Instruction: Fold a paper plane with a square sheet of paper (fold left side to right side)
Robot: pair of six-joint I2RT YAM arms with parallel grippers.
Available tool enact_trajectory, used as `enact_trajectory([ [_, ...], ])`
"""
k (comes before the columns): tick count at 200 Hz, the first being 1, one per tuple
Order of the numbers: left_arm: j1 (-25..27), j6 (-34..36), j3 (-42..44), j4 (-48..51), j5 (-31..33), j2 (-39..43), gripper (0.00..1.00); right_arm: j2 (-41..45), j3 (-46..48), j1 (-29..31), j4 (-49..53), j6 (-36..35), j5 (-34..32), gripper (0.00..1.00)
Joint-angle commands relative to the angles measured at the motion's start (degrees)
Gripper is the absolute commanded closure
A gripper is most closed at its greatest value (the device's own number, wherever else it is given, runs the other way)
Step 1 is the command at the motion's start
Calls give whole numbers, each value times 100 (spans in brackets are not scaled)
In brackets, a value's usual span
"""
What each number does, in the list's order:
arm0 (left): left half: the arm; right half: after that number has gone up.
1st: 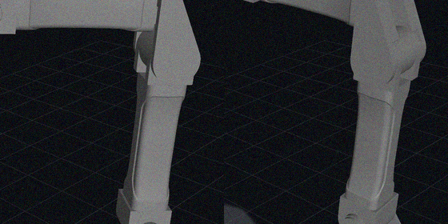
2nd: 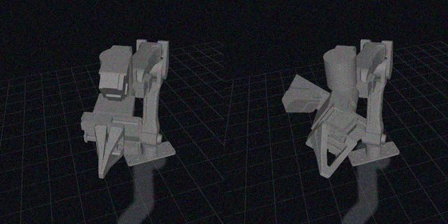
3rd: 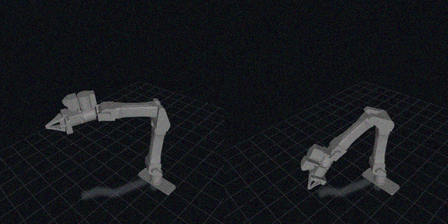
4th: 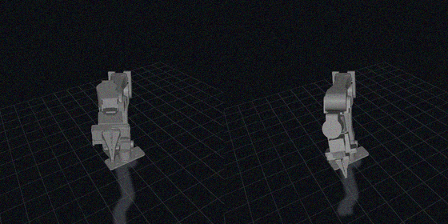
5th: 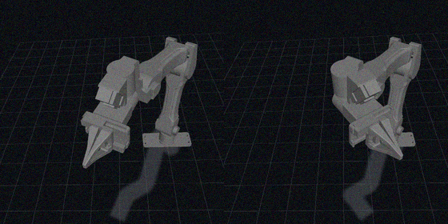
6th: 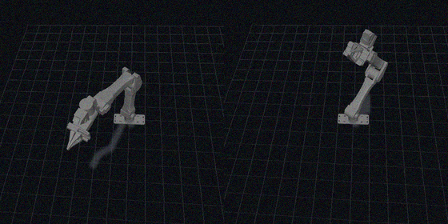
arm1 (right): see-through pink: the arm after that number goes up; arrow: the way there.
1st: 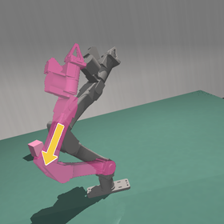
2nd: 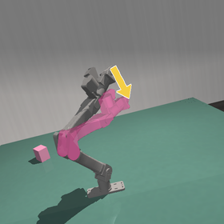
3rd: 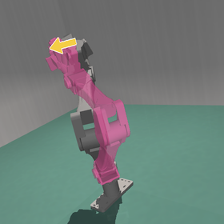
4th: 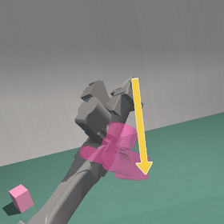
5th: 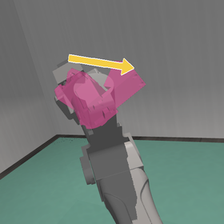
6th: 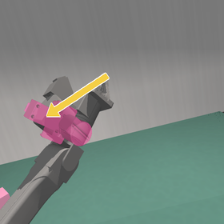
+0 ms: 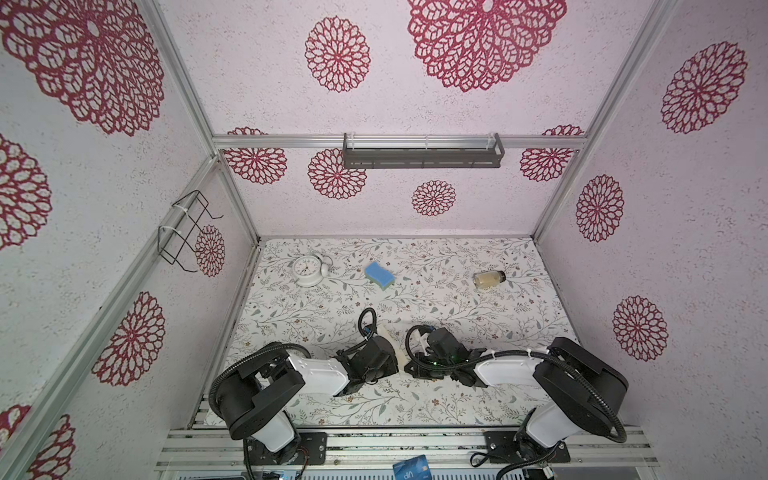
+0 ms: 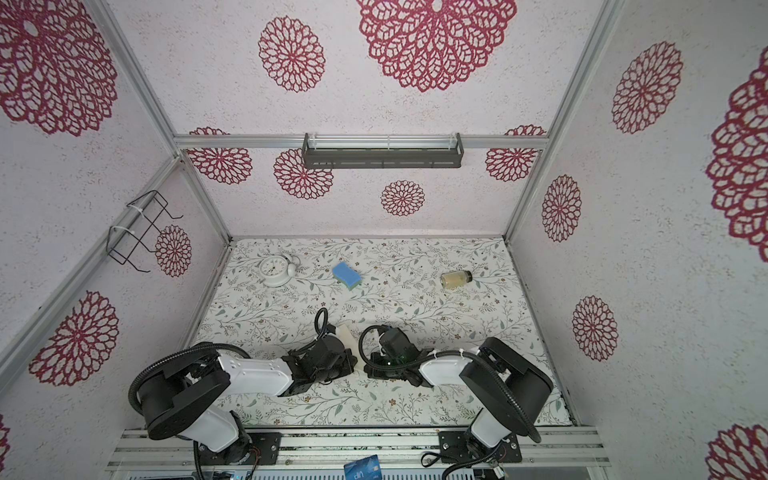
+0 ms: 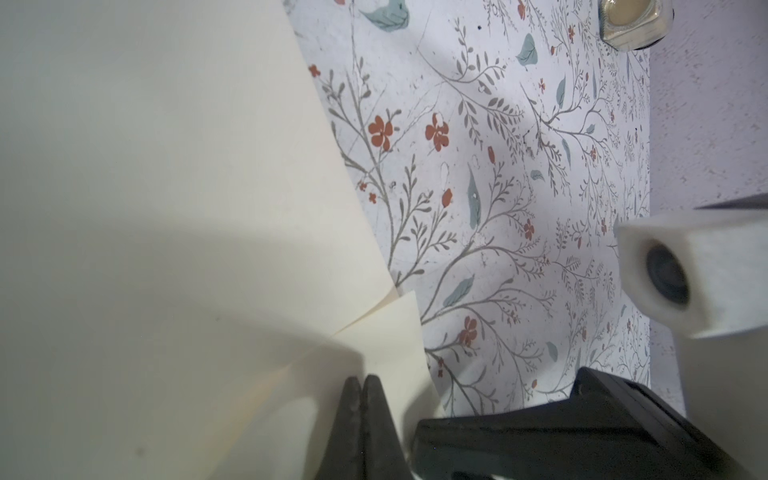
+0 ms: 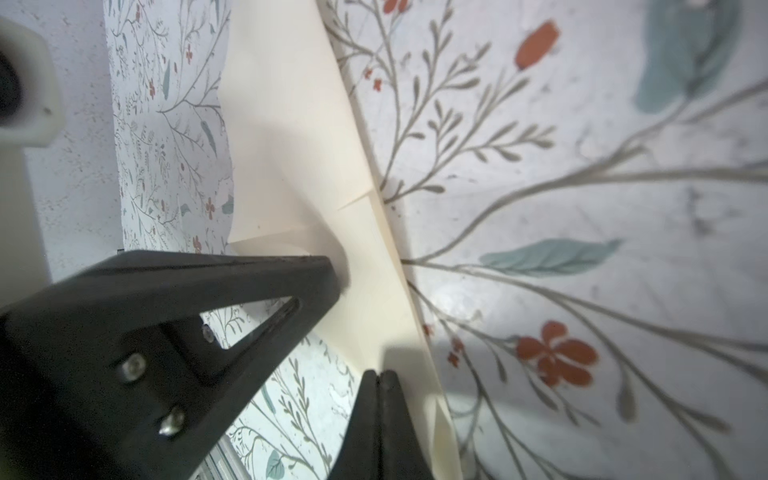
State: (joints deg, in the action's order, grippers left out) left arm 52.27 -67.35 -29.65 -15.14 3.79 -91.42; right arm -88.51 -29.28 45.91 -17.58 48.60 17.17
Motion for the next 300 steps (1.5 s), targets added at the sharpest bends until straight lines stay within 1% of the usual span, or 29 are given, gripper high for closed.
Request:
enact_trajectory([
  [1, 96, -76, 213, 905, -45, -254, 100, 139, 329, -112, 530, 97, -293, 100],
  [40, 96, -145, 216, 924, -51, -254, 100, 501, 691, -252, 621, 176, -339, 100],
  [59, 90, -215, 175, 966, -102, -278, 100, 825, 790, -360, 804, 203, -346, 100],
  [89, 91, -496, 60, 989, -246, -281, 100, 1490, 603, -477, 1294, 108, -287, 100],
  [110, 140, -824, -23, 986, -291, -247, 100, 1703, 316, -487, 1559, -24, -153, 100],
  [148, 395, -1768, -145, 921, 14, -301, 100, 1398, -29, -479, 1285, -28, 311, 100],
  [176, 705, -2497, -197, 756, 373, -450, 100, 1083, -89, -444, 934, 130, 414, 100],
  [195, 849, -2768, -289, 904, 616, -524, 100, 913, -78, -382, 773, 210, 419, 100],
  [222, 929, -2946, -296, 1021, 772, -535, 100, 836, 37, -321, 671, 247, 377, 100],
  [300, 938, -2928, -252, 1261, 928, -387, 100, 743, 457, -220, 534, 312, 193, 100],
])
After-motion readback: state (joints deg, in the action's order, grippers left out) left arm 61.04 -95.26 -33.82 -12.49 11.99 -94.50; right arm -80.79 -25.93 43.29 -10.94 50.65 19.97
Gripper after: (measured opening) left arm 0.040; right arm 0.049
